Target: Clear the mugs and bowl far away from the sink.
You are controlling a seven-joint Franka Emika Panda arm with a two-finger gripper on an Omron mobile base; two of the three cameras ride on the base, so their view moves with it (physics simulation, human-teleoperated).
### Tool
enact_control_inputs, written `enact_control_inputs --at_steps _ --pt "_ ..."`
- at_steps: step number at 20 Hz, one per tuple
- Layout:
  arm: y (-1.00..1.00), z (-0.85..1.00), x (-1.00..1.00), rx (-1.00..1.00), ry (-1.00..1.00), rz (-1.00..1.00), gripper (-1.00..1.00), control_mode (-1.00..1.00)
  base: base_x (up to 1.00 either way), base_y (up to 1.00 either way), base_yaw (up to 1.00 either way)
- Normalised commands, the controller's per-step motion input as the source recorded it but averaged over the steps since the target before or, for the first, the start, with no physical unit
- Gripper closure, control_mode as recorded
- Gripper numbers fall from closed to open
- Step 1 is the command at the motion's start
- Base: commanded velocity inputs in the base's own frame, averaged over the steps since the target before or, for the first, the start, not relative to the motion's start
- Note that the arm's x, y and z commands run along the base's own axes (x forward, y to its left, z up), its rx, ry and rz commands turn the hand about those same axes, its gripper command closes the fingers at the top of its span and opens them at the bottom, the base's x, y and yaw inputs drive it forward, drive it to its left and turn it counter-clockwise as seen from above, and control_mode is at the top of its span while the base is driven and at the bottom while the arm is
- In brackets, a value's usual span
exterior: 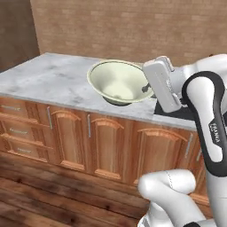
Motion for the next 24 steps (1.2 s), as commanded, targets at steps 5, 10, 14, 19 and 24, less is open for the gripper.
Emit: enact_control_inputs --at_steps 5,10,14,19,24 --pt "0.00 0.00 0.00 0.00 0.00 0.00 1.00 1.00 -0.18 0.00 0.73" --pt "0.00 0.00 0.00 0.00 0.00 0.00 1.00 1.00 0.00 0.00 0.72" --pt "0.00 0.00 0.00 0.00 0.00 0.00 1.00 1.00 0.00 0.00 0.72" --pt "0.00 0.00 0.00 0.00 0.00 0.00 1.00 1.00 0.00 0.00 0.74" --pt "0.00 0.00 0.00 0.00 0.00 0.00 1.00 1.00 0.05 0.00 0.75"
